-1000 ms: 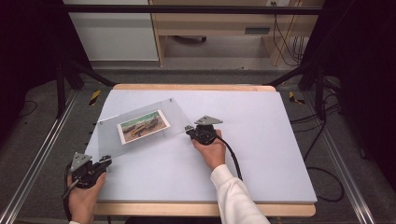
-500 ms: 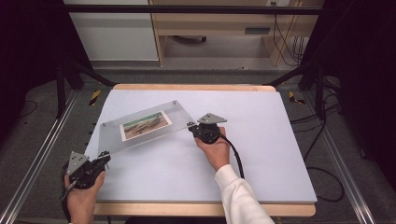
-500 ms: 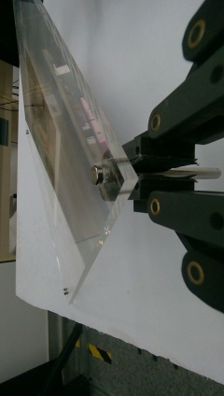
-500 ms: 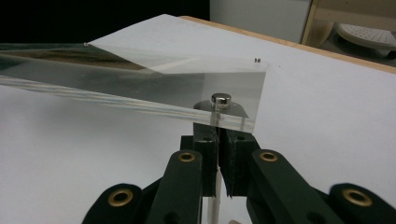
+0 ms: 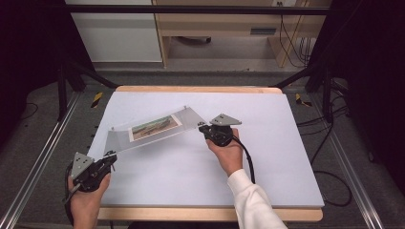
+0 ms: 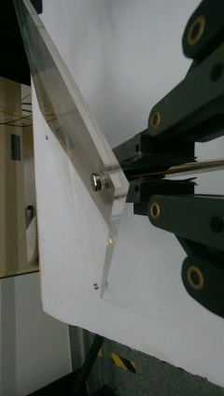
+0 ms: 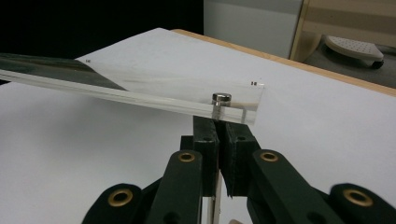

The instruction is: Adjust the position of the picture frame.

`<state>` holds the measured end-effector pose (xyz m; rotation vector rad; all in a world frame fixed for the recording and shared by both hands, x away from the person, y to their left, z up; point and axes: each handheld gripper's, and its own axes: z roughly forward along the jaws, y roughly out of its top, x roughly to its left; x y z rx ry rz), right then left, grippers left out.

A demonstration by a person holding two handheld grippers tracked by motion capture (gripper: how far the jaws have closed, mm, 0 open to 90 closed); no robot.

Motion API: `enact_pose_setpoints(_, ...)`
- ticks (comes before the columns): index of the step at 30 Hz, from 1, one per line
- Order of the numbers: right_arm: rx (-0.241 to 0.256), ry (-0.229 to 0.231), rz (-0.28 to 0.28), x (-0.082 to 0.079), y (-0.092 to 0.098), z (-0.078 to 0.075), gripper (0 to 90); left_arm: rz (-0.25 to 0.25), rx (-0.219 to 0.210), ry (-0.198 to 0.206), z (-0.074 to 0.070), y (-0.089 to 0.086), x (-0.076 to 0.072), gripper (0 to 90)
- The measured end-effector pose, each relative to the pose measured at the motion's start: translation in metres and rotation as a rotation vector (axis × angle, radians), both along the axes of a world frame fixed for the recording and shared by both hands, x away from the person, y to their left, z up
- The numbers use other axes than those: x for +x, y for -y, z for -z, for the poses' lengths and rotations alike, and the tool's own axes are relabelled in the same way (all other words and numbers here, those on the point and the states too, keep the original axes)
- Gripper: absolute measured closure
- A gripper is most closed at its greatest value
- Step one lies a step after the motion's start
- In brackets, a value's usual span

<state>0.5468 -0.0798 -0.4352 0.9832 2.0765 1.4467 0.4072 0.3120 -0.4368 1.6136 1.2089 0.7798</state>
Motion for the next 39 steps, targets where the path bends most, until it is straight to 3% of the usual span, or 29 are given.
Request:
enact_pose_setpoints(22,0.006,0.020,0.012,-0.005,0.009,-0.008,85.5,0.016,0.005,0.030,-0.006,0.006,-0.003,81.6)
enact_pose_setpoints(39,0.027,-0.051,0.031,-0.002,0.011,-0.011,84.8,0.021,-0.013,0.015,-0.004,0.008,-0.003,81.8)
